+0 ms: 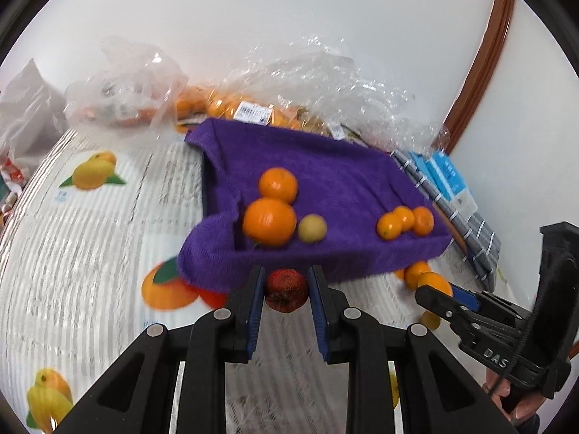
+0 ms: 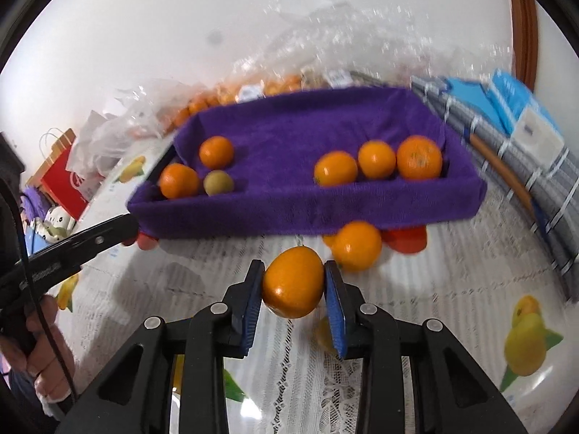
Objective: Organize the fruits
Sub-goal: 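Carry the red fruit and the orange over the purple towel, then open both grippers to drop the red fruit and orange onto the towel, then grasp another orange with the right gripper while the left grasps a small yellow fruit, then carry the orange and the yellow fruit over the purple towel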
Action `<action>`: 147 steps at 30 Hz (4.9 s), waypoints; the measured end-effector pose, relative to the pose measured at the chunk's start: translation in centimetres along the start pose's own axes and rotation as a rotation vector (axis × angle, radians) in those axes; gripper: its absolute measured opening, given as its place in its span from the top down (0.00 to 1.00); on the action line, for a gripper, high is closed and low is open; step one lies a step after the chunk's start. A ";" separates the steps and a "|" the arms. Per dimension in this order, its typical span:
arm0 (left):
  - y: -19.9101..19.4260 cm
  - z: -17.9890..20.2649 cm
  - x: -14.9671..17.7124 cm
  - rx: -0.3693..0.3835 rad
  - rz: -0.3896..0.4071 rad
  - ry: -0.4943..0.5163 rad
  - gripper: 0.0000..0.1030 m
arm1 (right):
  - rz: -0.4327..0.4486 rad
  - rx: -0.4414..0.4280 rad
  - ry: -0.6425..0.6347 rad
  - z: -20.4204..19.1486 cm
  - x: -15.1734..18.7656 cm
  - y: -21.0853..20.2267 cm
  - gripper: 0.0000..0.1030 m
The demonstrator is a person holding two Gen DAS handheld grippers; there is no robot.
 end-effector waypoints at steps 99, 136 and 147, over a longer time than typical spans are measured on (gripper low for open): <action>5.7 14.7 5.3 0.015 -0.152 0.146 0.78 | 0.028 0.144 0.101 12.1 4.6 -9.4 0.67; 0.4 0.1 -6.7 -0.158 0.033 -0.050 0.78 | 0.098 0.075 0.041 5.9 -10.0 -2.2 0.67; 4.6 0.7 -7.6 -0.094 -0.013 -0.049 0.78 | 0.056 0.050 0.016 4.6 -11.0 3.9 0.67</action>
Point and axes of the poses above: each gripper's, at about its wrist camera, not at the fingertips, and y roughly the way its jaws point, z to its right, x to its underside, the point moved 2 cm from there along y, roughly the way its jaws point, and after that the axes turned 3 degrees about -z, right-handed, at the moved point
